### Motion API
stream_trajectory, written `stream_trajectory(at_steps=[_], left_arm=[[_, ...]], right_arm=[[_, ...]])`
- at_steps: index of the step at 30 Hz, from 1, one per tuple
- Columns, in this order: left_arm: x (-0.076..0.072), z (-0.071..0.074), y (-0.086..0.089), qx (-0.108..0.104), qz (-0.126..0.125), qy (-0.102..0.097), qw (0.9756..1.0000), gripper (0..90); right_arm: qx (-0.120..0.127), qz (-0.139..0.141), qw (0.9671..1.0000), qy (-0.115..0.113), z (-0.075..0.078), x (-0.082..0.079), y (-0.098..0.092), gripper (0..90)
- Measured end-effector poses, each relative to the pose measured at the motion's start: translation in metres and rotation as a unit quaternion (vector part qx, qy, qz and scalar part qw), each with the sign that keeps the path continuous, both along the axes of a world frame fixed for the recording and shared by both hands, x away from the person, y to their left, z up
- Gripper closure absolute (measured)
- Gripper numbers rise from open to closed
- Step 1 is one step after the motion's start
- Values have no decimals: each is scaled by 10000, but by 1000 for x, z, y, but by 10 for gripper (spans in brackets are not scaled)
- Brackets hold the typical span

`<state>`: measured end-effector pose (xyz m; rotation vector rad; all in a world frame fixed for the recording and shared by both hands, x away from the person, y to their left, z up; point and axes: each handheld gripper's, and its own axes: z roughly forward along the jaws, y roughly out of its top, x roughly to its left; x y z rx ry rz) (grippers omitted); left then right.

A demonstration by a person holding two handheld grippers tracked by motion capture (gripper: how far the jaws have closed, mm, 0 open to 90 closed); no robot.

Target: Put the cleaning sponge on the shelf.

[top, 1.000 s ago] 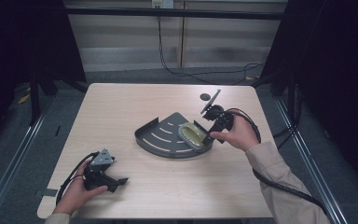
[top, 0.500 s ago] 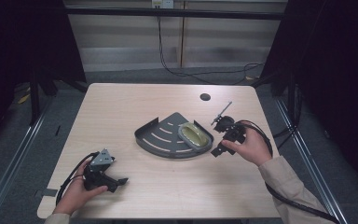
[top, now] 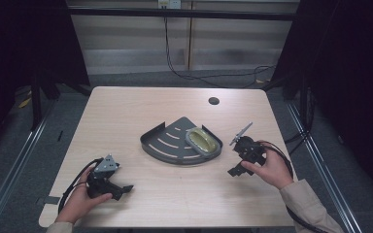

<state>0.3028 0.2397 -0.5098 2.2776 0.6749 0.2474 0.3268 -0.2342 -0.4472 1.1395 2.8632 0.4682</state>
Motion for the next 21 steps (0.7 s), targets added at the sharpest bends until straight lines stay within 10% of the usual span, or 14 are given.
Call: stream_trajectory(at_steps=[21], left_arm=[[0,0,0,19,-7,-25,10000,1]], right_arm=[[168,18,9997,-150,-25,-18,-15,147]])
